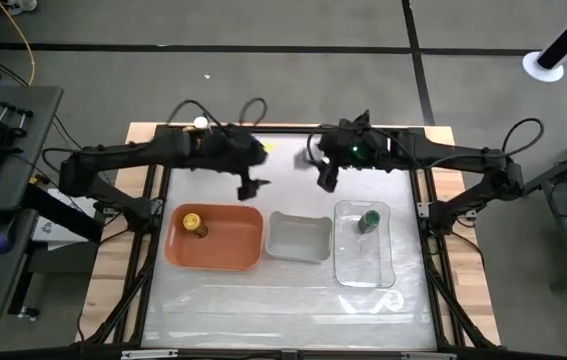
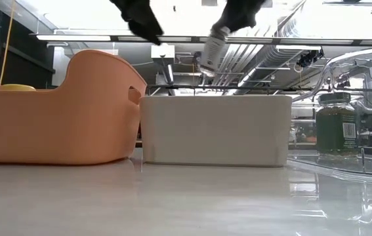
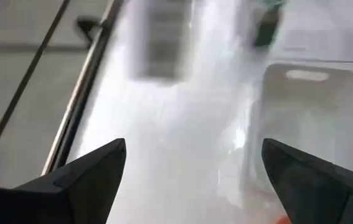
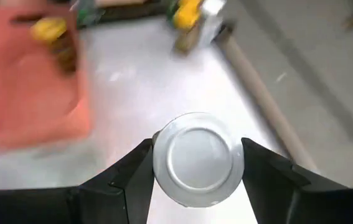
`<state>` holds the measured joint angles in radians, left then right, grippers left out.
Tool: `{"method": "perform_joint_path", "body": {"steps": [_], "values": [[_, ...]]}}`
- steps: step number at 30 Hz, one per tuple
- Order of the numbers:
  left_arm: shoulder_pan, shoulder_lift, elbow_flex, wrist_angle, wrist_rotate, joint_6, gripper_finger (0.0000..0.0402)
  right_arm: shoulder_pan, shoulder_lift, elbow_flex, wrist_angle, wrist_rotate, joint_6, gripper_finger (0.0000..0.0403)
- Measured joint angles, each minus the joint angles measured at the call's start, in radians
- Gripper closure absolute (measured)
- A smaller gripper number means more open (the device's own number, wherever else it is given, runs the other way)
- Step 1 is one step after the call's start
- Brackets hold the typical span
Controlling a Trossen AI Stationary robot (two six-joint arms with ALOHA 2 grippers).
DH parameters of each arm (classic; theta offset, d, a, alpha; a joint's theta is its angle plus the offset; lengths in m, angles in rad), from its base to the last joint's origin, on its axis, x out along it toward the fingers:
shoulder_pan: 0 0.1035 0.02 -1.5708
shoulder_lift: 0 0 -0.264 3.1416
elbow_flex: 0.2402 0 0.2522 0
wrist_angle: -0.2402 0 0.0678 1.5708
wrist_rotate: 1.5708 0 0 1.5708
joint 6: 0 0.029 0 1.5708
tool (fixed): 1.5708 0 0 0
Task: Sort spices by type
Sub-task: Put the bottom white seasoning bottle into the gray bin
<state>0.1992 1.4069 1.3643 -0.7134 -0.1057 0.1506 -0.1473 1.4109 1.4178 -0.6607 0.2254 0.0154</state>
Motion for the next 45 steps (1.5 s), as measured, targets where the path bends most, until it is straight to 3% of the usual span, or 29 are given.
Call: {"method": "perform_joint_path", "body": {"steps": [4,8,13,18,24,32,40,42,45], "values": [[0.057,-0.097,-0.019,-0.033,-0.008,-0.061,0.0042,0.029,-0.001,-0.029,-0.1,-0.133,0.096,0.0204],[0.102,-0.26,-0.134,0.135,-0.008,-0.124,0.0042,0.115,0.0,-0.129,-0.097,-0.154,0.211,0.0204],[0.122,-0.471,-0.332,0.359,-0.021,-0.261,0.0042,0.229,0.001,-0.242,0.01,-0.113,0.38,0.0204],[0.121,-0.596,-0.458,0.431,-0.083,-0.354,0.0042,0.304,0.034,-0.251,-0.006,-0.03,0.49,0.0204],[0.121,-0.629,-0.495,0.44,-0.107,-0.368,0.0042,0.321,0.114,-0.253,-0.037,0.002,0.562,0.0204],[0.121,-0.626,-0.496,0.473,-0.107,-0.354,0.0041,0.33,0.212,-0.241,-0.046,0.01,0.538,0.0204],[0.121,-0.626,-0.496,0.476,-0.107,-0.332,0.0041,0.33,0.227,-0.238,-0.04,0.018,0.534,0.0204],[0.121,-0.626,-0.496,0.476,-0.107,-0.331,0.0041,0.33,0.227,-0.238,-0.041,0.013,0.534,0.0185],[0.121,-0.626,-0.496,0.476,-0.107,-0.33,0.0041,0.331,0.233,-0.242,-0.057,-0.008,0.534,0.012]]}}
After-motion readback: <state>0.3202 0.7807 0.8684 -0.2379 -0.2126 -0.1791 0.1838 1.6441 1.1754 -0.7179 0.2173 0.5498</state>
